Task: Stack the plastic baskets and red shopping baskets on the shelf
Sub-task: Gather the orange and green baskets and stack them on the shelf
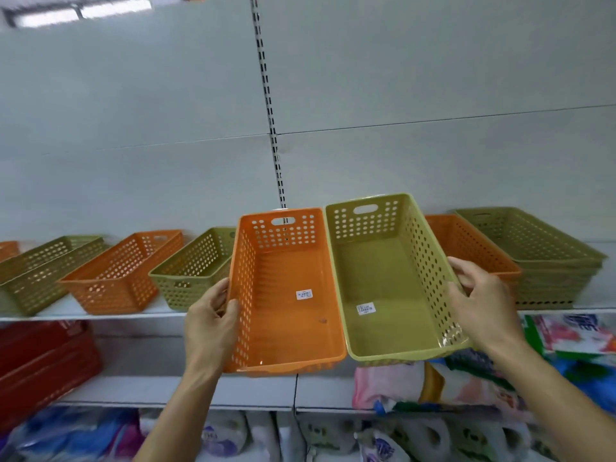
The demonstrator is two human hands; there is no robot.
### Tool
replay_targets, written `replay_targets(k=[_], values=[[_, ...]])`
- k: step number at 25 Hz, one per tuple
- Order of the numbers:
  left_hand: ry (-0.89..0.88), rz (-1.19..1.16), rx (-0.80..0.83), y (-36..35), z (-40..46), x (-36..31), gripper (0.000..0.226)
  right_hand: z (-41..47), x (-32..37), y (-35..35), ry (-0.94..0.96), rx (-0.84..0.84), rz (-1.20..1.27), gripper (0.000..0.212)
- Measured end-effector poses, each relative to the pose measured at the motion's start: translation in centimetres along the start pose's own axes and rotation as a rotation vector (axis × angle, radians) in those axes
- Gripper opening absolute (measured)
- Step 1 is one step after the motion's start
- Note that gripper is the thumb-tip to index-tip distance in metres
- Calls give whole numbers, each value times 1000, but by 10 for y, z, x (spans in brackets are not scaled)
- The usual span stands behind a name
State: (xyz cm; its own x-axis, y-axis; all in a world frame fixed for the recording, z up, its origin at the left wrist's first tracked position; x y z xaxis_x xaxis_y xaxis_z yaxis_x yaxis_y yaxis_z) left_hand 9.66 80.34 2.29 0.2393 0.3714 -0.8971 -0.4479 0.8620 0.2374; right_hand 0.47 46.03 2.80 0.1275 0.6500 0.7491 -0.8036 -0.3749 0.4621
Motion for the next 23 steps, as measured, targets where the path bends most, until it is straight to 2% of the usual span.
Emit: replay_targets(k=[6, 11, 16, 23], values=[[2, -111, -3, -5, -83, -45, 43, -1, -24, 100, 43, -19, 84, 42], [-39, -193, 66, -54, -120, -96, 43, 26, -65, 174, -5, -137, 29, 40], [-64, -238, 105, -125, -121, -144, 39, 74, -104, 219, -39, -242, -13, 37], [-57, -297, 97, -240, -73, -186, 43, 175, -141, 239, 13, -340, -49, 37]])
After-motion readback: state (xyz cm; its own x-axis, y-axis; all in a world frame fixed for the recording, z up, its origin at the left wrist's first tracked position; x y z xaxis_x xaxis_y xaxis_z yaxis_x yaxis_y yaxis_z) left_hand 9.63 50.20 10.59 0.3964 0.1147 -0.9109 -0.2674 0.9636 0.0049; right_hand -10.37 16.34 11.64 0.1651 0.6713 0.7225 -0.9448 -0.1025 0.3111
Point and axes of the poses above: each hand's wrist, its own z-axis towards the middle knuckle, its own y-axis out of the back of the hand, x = y × z, the point moved 1 cm from there along z, towards the middle knuckle, and after that the axes turned 12 degrees about -x, right-handed, at the moved point
